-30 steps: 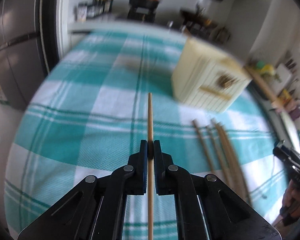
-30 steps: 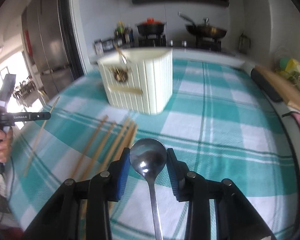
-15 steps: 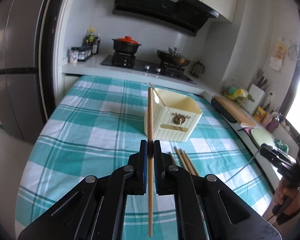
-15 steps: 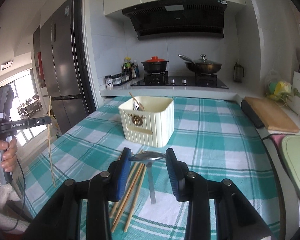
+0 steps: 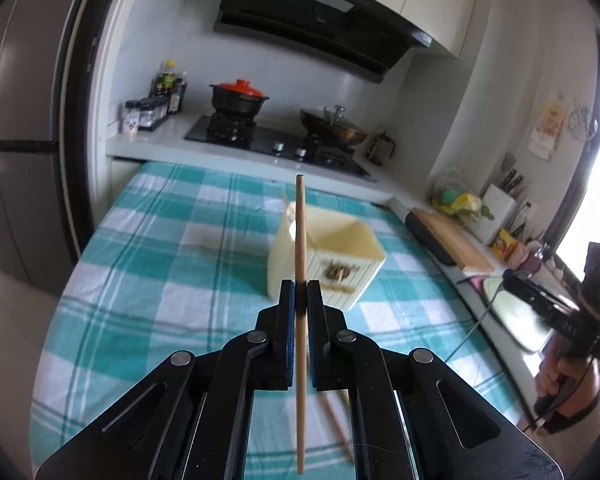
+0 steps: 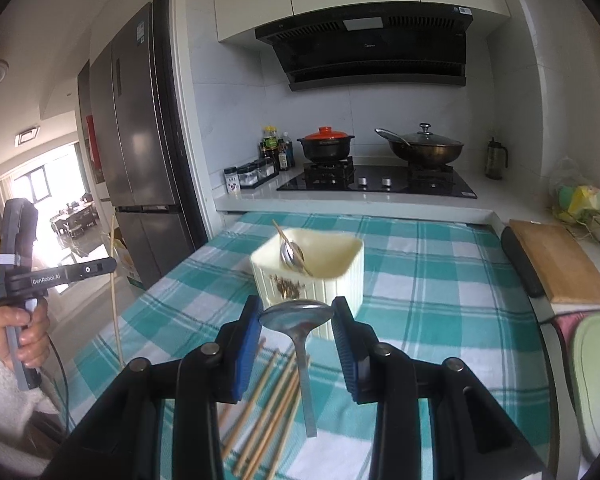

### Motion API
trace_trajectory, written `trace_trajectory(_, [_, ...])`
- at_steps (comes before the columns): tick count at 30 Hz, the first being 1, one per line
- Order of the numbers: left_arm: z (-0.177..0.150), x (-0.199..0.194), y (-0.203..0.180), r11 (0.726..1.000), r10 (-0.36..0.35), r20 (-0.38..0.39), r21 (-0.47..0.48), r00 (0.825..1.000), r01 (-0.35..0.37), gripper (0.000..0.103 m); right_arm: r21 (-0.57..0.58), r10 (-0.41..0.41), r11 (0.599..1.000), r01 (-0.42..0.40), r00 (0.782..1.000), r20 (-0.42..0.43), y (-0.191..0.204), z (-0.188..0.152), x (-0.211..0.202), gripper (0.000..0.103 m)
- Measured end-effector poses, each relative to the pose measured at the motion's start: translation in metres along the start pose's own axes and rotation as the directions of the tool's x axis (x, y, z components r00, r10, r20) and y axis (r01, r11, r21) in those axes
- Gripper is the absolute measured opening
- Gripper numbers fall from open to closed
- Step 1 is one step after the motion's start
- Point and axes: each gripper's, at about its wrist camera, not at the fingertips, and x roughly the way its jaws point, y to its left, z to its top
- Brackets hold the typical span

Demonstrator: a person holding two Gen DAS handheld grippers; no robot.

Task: Organize utensils
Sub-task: 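Lift chopstick and spoon into the cream holder and open both grippers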

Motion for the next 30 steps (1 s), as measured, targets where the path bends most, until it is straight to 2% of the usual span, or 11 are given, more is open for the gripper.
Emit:
trace_trajectory(6, [0.074, 0.016, -0.022, 0.999, -0.016, 0.088, 0.044, 0.996, 0.012, 0.004, 0.006, 0.026, 1.000, -0.027, 0.999, 0.025, -0.005, 0.057, 0.030, 0.036])
trace_trajectory(10, [0.130, 0.037, -0.039, 0.999, -0.018, 0.186, 0.047, 0.982, 0.010, 0.004, 0.007, 0.028, 1.000, -0.029, 0.997, 0.066, -0.008, 0.098, 0.054, 0.036])
trace_trajectory(14, [0.159, 0.070, -0.054, 0.997, 0.024, 0.274, 0.066, 0.961, -0.044, 0.004, -0.002, 0.022, 1.000, -0.022, 0.994, 0.110, -0.010, 0.122, 0.078, 0.036])
trace_trajectory(16, [0.162, 0.092, -0.058, 0.995, 0.043, 0.284, 0.070, 0.958, -0.065, 0.004, -0.011, 0.015, 1.000, -0.013, 0.992, 0.124, -0.012, 0.127, 0.094, 0.036])
trace_trajectory(20, [0.152, 0.151, -0.055, 0.991, 0.092, 0.246, 0.077, 0.965, -0.114, 0.004, -0.029, -0.011, 0.999, 0.014, 0.995, 0.104, -0.022, 0.120, 0.134, 0.036])
trace_trajectory(25, [0.118, 0.208, -0.037, 0.991, 0.116, 0.090, 0.049, 0.989, -0.121, 0.004, 0.027, 0.002, 1.000, -0.001, 1.000, -0.019, -0.045, 0.093, 0.183, 0.036])
trace_trajectory(30, [0.091, 0.236, -0.028, 0.989, 0.135, -0.014, 0.057, 0.991, -0.134, 0.004, 0.050, -0.007, 0.999, 0.014, 0.990, -0.139, -0.058, 0.068, 0.217, 0.036])
